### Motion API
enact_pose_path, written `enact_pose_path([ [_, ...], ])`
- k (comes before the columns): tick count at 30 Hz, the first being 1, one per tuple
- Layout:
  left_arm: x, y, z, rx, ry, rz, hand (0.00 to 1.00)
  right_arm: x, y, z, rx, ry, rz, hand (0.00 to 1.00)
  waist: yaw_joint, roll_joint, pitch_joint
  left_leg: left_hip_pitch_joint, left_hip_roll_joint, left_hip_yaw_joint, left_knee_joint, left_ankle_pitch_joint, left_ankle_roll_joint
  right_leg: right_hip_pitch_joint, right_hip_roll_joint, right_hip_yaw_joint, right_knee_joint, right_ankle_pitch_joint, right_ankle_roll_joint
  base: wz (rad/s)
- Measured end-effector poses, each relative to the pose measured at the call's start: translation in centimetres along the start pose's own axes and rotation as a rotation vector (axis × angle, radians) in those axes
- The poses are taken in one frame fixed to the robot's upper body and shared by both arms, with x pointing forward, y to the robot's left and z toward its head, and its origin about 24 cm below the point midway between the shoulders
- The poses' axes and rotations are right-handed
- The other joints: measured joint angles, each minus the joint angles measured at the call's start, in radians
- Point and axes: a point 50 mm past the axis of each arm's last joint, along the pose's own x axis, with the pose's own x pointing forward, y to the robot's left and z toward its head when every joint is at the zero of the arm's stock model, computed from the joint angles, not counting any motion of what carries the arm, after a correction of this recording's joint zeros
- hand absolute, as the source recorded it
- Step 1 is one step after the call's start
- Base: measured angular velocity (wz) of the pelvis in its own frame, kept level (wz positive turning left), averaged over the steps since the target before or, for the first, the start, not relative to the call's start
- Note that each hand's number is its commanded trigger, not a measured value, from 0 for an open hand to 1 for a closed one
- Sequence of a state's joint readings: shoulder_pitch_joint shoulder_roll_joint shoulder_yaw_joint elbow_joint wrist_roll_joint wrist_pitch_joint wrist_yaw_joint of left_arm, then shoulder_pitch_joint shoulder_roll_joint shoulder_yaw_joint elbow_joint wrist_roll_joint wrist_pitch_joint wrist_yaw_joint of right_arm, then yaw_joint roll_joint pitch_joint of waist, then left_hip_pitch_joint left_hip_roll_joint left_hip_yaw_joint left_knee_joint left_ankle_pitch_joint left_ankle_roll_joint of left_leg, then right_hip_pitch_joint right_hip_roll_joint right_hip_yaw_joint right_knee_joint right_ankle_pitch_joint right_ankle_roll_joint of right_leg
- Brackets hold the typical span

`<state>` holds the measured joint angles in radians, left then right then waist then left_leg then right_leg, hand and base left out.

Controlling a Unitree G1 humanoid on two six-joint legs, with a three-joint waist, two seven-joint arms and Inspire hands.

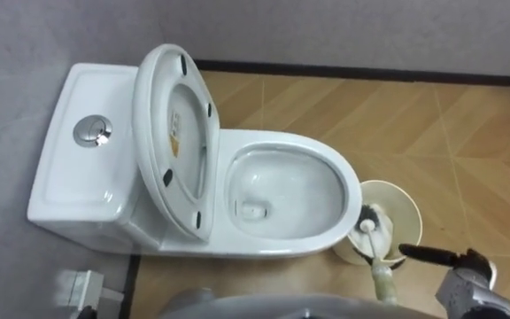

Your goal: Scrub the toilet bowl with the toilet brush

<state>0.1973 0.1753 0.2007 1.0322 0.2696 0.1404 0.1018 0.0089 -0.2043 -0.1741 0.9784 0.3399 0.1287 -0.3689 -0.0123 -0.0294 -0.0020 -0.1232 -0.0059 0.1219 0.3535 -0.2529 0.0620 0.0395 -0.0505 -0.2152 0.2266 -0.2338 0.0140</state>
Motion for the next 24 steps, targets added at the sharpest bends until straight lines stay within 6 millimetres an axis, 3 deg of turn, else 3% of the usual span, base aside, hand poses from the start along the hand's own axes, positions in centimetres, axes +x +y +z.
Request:
enact_pose_path([
  [2,0.1,0.1,1.0,0.013,-0.035,0.001,0.0,0.2,0.3,0.3,-0.004,0.006,-0.003,0.0,-0.002,0.012,0.0049,-0.041,-0.001,-0.019,0.024,0.002,0.005,-0.034,0.0,-0.013,0.013,0.003,0.002,0.18],
  [6,0.2,-0.5,3.0,0.049,-0.108,-0.016,0.0,0.3,0.8,0.3,-0.045,0.01,-0.004,0.0,0.008,0.028,0.0052,-0.126,0.001,-0.037,0.061,0.006,0.012,-0.106,0.001,-0.031,0.039,0.006,0.002,0.15],
  [9,0.2,-0.6,4.7,0.059,-0.16,-0.016,0.0,0.4,1.2,0.9,-0.05,0.015,-0.005,0.0,0.021,0.051,0.016,-0.201,0.002,-0.041,0.08,0.015,0.018,-0.188,-0.004,-0.036,0.074,0.006,0.002,0.0],
  [11,0.2,-0.7,5.5,0.095,-0.188,-0.015,0.0,0.5,1.4,1.5,-0.068,0.014,-0.009,0.0,0.025,0.072,0.016,-0.26,0.001,-0.04,0.094,0.023,0.024,-0.254,-0.01,-0.034,0.115,0.006,0.002,-0.02],
  [13,0.1,-0.9,5.8,0.102,-0.196,-0.023,0.0,0.6,1.5,1.8,-0.069,0.023,-0.012,0.0,0.039,0.079,0.0162,-0.286,-0.003,-0.036,0.094,0.033,0.028,-0.297,-0.02,-0.035,0.145,0.005,0.002,-0.05],
  [17,0.1,-1.4,6.8,0.117,-0.211,-0.043,0.0,0.5,2.3,2.6,-0.085,0.021,-0.002,0.0,0.046,0.077,0.0191,-0.339,-0.011,-0.031,0.095,0.049,0.037,-0.369,-0.038,-0.038,0.196,-0.001,0.002,0.02],
  [24,-0.3,-1.6,10.7,0.064,-0.296,-0.032,0.0,0.3,3.4,4.4,-0.018,0.015,0.047,0.0,0.048,0.068,0.0295,-0.458,-0.027,-0.032,0.095,0.09,0.047,-0.514,-0.057,-0.03,0.244,0.0,-0.001,0.0],
])
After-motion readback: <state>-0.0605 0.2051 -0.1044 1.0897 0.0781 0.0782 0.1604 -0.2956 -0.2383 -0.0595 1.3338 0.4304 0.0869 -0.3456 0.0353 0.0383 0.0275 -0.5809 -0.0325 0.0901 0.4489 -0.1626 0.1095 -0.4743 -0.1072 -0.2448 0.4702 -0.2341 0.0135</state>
